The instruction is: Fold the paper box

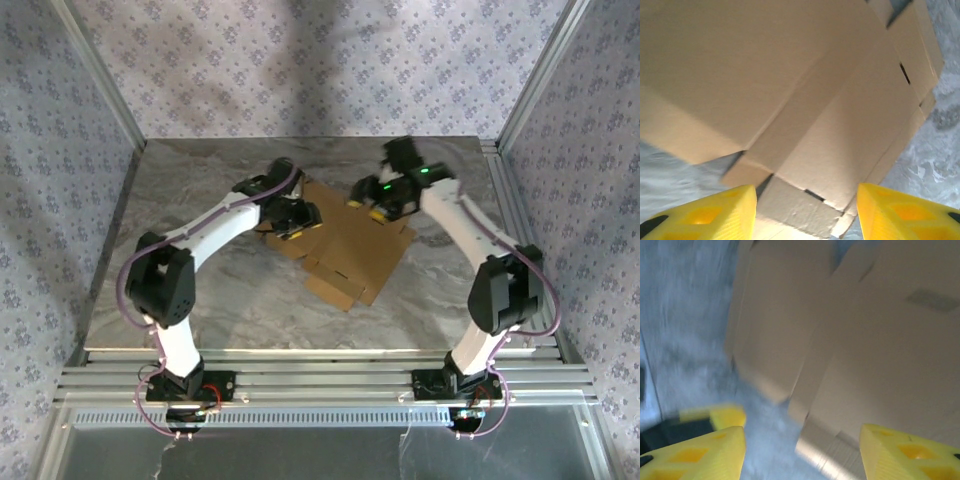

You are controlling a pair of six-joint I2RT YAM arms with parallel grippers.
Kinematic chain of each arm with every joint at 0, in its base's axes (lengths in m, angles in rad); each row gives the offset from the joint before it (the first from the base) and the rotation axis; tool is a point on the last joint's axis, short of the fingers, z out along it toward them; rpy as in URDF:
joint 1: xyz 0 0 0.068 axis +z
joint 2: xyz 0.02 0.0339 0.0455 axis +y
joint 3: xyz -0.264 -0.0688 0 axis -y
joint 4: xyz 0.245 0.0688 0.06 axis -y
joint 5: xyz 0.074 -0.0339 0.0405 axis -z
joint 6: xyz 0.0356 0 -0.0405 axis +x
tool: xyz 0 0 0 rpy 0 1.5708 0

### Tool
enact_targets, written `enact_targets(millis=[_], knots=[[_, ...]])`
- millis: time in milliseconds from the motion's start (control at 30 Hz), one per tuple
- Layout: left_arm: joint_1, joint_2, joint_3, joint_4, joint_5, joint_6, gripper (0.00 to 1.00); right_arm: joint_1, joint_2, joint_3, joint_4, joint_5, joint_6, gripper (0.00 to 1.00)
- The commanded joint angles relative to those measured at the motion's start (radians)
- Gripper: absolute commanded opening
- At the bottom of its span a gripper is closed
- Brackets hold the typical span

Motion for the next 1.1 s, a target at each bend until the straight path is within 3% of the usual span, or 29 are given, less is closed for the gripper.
enact_targets(millis=[0, 233, 433, 633, 1067], knots=[[-0.036, 0.068, 0.048, 0.014, 0.049, -0.021, 0.55, -0.165, 0.050, -0.079, -0.010, 0.008, -0.088, 0.63], [-0.023, 0.178, -0.007, -0.047, 0.025, 0.041, 0.50, -0.281, 0.195, -0.028, -0.052, 0.003, -0.074, 0.61], [-0.024, 0.207, -0.089, -0.079, -0.010, 0.101, 0.50, -0.283, 0.082, -0.223, 0.070, -0.049, 0.014, 0.65], [-0.041, 0.235, -0.131, -0.099, -0.046, 0.142, 0.49, -0.323, 0.069, -0.313, 0.183, -0.114, -0.027, 0.65], [-0.051, 0.210, -0.135, -0.142, -0.085, 0.190, 0.48, -0.319, 0.345, -0.070, 0.211, -0.191, -0.074, 0.62]])
